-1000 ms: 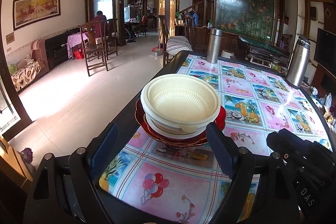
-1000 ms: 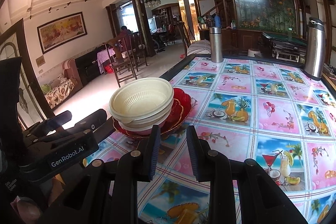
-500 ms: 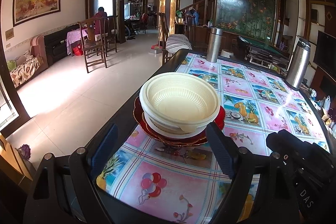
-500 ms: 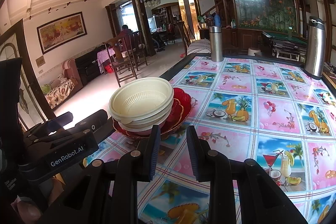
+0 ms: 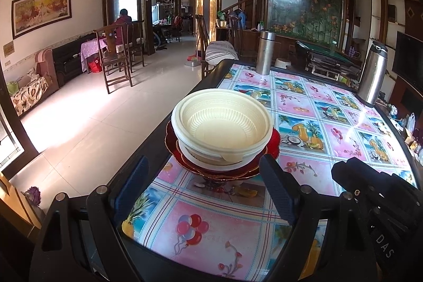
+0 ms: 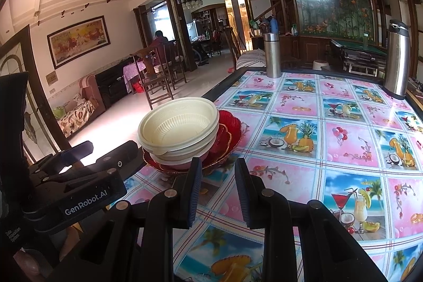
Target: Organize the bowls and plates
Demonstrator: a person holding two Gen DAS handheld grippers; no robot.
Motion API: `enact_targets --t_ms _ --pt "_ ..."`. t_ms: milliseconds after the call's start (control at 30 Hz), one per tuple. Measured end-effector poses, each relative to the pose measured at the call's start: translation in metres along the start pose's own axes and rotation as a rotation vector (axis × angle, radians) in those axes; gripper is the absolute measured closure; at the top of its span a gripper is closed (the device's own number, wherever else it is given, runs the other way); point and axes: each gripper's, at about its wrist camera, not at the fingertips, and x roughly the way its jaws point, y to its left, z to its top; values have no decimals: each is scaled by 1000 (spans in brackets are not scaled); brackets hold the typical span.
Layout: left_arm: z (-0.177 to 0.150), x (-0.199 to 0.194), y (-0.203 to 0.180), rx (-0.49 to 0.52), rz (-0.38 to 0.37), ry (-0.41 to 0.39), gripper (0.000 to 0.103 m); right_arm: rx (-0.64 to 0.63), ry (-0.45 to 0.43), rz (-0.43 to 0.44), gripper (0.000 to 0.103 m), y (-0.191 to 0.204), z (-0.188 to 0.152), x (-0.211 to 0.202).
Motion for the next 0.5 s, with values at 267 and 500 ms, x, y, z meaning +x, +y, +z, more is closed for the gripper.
enact_targets --t_ms 267,500 --pt "2 -10 -5 54 -6 -40 12 -4 -9 6 75 1 -1 -3" --pt "6 -12 1 14 -71 -37 12 -9 -21 11 75 1 0 -7"
